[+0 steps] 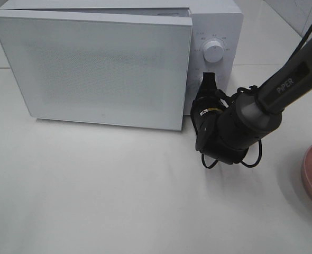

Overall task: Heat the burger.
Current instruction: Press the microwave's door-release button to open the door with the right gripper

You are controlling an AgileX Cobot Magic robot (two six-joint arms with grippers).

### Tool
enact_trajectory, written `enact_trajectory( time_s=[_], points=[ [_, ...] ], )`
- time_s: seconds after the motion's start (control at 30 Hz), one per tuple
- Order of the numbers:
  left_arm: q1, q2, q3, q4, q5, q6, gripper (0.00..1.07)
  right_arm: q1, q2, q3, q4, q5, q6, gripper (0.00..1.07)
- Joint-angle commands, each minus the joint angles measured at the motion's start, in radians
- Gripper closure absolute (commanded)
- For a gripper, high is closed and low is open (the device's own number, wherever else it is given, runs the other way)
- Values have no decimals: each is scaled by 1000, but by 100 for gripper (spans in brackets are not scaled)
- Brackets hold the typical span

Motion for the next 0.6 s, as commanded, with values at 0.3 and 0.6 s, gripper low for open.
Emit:
enact_trajectory(
  time_s=[0.3, 0.6],
  points=[
    [2, -5, 2, -8, -14, -1, 7, -38, 8, -89, -118, -155, -2, 107],
    [2, -5, 2, -8, -14, -1, 7, -38, -25, -76, -103, -73, 1, 107]
  ],
)
